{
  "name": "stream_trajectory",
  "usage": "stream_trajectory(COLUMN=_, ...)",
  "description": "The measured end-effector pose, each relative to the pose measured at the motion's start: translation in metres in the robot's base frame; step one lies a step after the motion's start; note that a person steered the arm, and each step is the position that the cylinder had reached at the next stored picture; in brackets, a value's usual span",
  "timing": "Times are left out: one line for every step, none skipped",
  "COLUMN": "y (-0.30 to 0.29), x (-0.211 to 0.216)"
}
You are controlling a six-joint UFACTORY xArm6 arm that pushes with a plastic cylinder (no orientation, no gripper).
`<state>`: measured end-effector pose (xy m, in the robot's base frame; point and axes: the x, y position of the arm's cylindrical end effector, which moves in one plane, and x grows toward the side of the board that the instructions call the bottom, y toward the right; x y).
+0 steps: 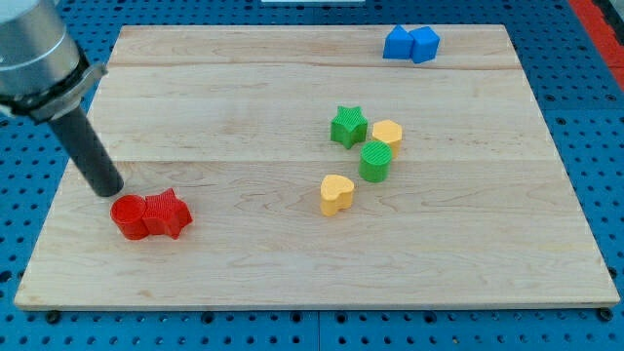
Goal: Push the green star into the green circle
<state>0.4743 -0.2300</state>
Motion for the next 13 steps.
stream_trajectory(y=0.017, x=-0.046)
stream_trajectory(y=0.079, x=-0.109)
stream_trajectory(y=0.143, x=-0.139)
stream_trajectory(y=0.237, x=-0.12)
stream_trajectory(y=0.276, x=-0.097)
stream_trajectory(y=0.275, x=-0.071)
stream_trajectory(y=0.284, x=-0.057)
stream_trajectory(y=0.305, x=-0.048)
stream_trajectory(y=0.307, x=-0.014)
stream_trajectory(y=0.307, x=0.023)
stream_trajectory(y=0.303, x=0.045)
stream_trajectory(y=0.297, x=0.049)
stream_trajectory(y=0.29, x=0.048)
